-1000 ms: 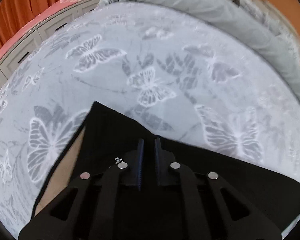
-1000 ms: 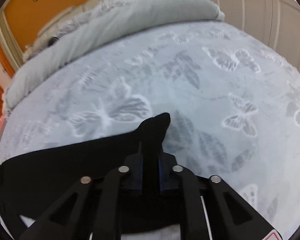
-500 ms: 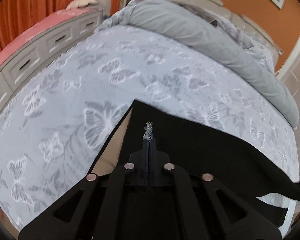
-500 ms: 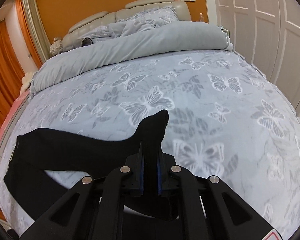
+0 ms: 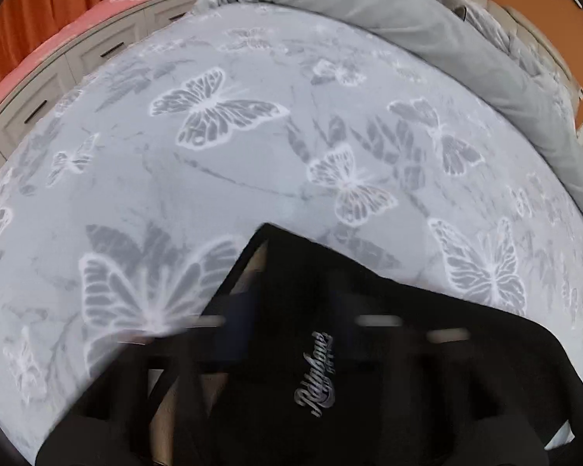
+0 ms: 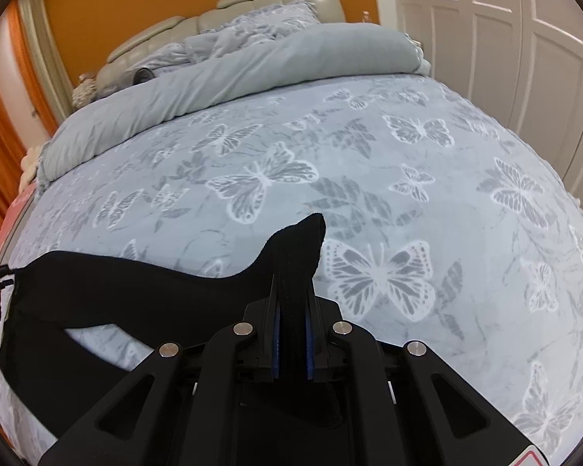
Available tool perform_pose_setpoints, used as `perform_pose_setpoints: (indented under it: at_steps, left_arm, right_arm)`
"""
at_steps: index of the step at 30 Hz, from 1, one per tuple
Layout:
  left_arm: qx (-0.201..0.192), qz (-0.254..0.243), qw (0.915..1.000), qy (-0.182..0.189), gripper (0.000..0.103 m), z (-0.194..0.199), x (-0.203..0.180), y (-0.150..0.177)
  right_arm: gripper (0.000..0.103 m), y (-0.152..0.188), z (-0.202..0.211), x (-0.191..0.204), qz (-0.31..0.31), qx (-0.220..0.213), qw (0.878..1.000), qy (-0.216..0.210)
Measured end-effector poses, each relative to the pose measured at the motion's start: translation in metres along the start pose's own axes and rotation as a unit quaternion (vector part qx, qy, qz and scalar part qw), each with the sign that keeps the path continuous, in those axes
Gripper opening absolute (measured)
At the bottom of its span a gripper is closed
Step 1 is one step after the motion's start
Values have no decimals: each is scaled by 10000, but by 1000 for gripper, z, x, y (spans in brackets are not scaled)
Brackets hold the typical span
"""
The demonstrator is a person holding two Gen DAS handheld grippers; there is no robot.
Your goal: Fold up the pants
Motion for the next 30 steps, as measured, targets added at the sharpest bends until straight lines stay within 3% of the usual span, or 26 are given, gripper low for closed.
perform_pose_setpoints:
  at_steps: [3,6,11,13,17,19,21,22,24,25,26,27,29,30]
  left_arm:
    - [-485,15,9982,352,20,27,5,3]
    - [-931,-80,9924,805,14,81,12,15]
    - [-1300,-298,9808,1421,13,196,43,72]
    - [-1271,-418,9810,1403,13,229,60,110]
    - [-893,-408,9901,1003,14,240,93,173]
    - [-619,-434,9955,569,17,223,104,201]
    - [-314,-367,9985,258,24,203,114,220]
    - [-101,-180,9996,172,23,192,121,232]
    - [7,115,9998,158,23,189,131,246]
    - [-27,271,9993,264,25,193,135,252]
    - [-73,364,9986,383,34,199,136,255]
    - [-109,405,9982,439,49,204,135,257]
    - [-155,427,9978,474,74,211,127,258]
    - [-136,461,9977,482,78,211,124,257]
  right_arm:
    - [8,-1,-2,1,-71,-34,10000,56]
    - [8,-9,15,4,-201,-273,9994,-66]
    - [8,-12,71,13,5,-558,9980,-297]
    - [8,-3,92,7,23,-617,9974,-376]
    - [9,32,100,-20,-29,-363,9987,-349]
    - [19,59,88,-32,20,-27,9997,-251]
    - [22,87,79,-46,14,313,9995,-23]
    - [23,96,79,-52,-39,352,9994,40]
    - [34,112,89,-67,-230,331,9991,138]
    - [46,121,100,-77,-388,239,9989,145]
    - [53,127,111,-82,-481,142,9985,213]
    - [53,131,119,-84,-511,97,9984,241]
    - [55,142,137,-82,-642,-23,9979,-96]
    - [57,147,144,-78,-778,-73,9963,-357]
Point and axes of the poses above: each gripper's, at about its wrist camera, not at the fingertips, and z roughly against the way its jaws point, x to its left, y to its underside, the point moved 3 cm from there along -z, roughly the way its jaws point, and after that the axes turned 4 degrees about -y, right-handed, at the moved point
